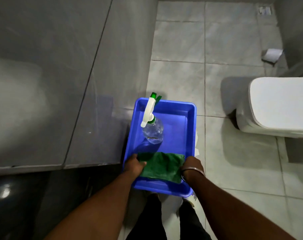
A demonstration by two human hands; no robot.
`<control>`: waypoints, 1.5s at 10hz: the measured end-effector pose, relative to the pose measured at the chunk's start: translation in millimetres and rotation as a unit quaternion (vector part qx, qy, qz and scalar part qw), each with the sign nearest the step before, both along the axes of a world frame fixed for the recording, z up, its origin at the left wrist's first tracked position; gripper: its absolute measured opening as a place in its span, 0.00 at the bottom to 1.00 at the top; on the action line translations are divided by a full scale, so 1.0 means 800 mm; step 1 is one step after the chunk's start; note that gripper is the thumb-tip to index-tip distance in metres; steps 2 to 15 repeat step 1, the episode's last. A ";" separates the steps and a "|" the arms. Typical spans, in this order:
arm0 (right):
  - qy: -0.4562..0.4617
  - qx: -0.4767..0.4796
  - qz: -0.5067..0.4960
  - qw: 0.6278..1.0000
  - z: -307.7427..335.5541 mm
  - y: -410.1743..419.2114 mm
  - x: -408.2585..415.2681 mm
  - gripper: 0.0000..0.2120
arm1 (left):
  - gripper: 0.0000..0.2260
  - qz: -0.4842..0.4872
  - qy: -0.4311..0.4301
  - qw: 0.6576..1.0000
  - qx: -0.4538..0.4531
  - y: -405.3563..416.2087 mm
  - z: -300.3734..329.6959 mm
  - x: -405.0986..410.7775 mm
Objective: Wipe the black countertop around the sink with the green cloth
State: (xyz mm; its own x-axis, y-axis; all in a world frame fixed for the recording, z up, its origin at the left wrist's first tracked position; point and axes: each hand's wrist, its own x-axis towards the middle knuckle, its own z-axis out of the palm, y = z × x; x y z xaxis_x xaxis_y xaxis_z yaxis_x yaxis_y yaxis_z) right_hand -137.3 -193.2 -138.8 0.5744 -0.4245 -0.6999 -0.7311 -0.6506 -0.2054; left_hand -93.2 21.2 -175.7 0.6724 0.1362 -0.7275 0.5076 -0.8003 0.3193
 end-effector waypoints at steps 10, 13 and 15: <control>-0.048 -0.010 0.058 0.997 0.040 -0.012 0.011 0.10 | 0.22 0.050 -0.065 0.996 -0.043 0.001 0.043 0.017; -0.048 -0.010 0.058 0.997 0.040 -0.012 0.011 0.10 | 0.22 0.050 -0.065 0.996 -0.043 0.001 0.043 0.017; -0.048 -0.010 0.058 0.997 0.040 -0.012 0.011 0.10 | 0.22 0.050 -0.065 0.996 -0.043 0.001 0.043 0.017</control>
